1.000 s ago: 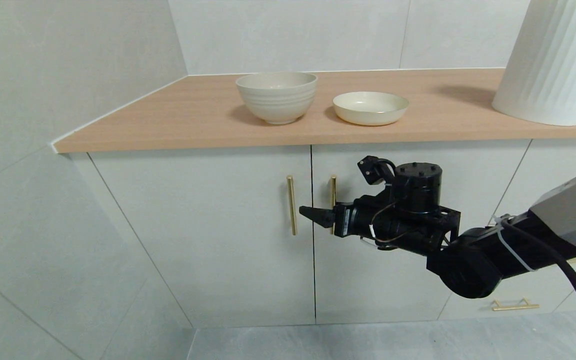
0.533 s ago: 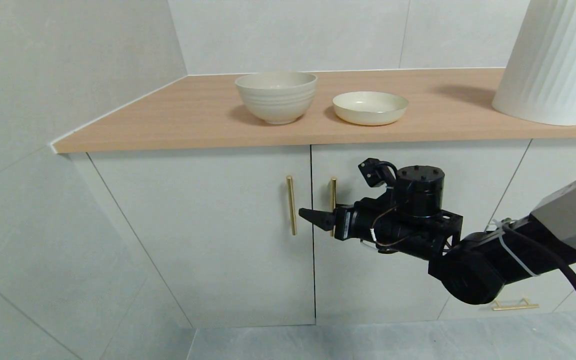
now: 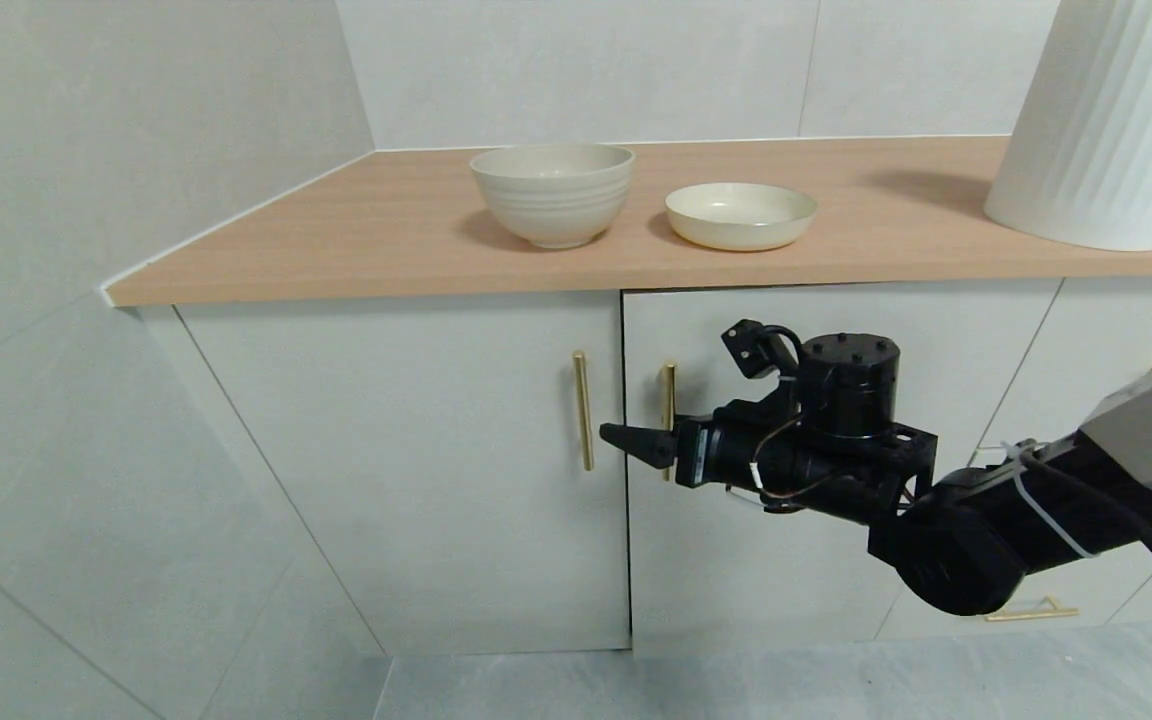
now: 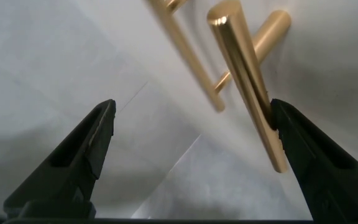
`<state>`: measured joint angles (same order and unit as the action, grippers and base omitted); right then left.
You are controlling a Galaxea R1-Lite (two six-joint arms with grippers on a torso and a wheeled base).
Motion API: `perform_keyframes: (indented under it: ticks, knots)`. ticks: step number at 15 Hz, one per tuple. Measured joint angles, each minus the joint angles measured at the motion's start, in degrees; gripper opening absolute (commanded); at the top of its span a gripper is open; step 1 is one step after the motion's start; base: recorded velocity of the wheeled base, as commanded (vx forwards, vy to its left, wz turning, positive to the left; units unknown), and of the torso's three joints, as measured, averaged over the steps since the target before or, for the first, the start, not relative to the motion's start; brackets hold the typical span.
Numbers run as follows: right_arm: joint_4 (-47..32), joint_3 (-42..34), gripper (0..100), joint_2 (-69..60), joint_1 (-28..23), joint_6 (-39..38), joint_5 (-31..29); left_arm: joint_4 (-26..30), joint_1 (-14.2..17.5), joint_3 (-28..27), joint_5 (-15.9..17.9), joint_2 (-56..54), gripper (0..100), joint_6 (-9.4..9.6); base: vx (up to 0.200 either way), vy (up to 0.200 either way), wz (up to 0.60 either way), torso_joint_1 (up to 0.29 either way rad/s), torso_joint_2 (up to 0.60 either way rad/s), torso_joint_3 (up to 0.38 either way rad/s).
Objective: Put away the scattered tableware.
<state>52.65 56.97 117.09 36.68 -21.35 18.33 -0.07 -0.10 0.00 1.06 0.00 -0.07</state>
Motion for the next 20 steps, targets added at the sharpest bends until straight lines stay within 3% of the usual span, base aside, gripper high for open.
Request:
perform_keyframes:
  ticks: [9, 13, 20]
  knots:
    - [-0.1, -5.8, 100, -5.2, 0.0, 0.0, 5.3, 0.0, 0.0, 0.0, 0.0, 0.0, 100, 0.02, 0.000, 0.000, 0.00, 0.000, 0.00, 0.000]
    - [-0.1, -12.1, 100, -10.0, 0.1, 0.1, 12.8, 0.0, 0.0, 0.0, 0.0, 0.0, 100, 0.02, 0.000, 0.000, 0.00, 0.000, 0.00, 0.000]
    - [-0.1, -22.2, 100, -18.3, 1.2, 0.0, 15.5, 0.0, 0.0, 0.0, 0.0, 0.0, 100, 0.05, 0.000, 0.000, 0.00, 0.000, 0.00, 0.000]
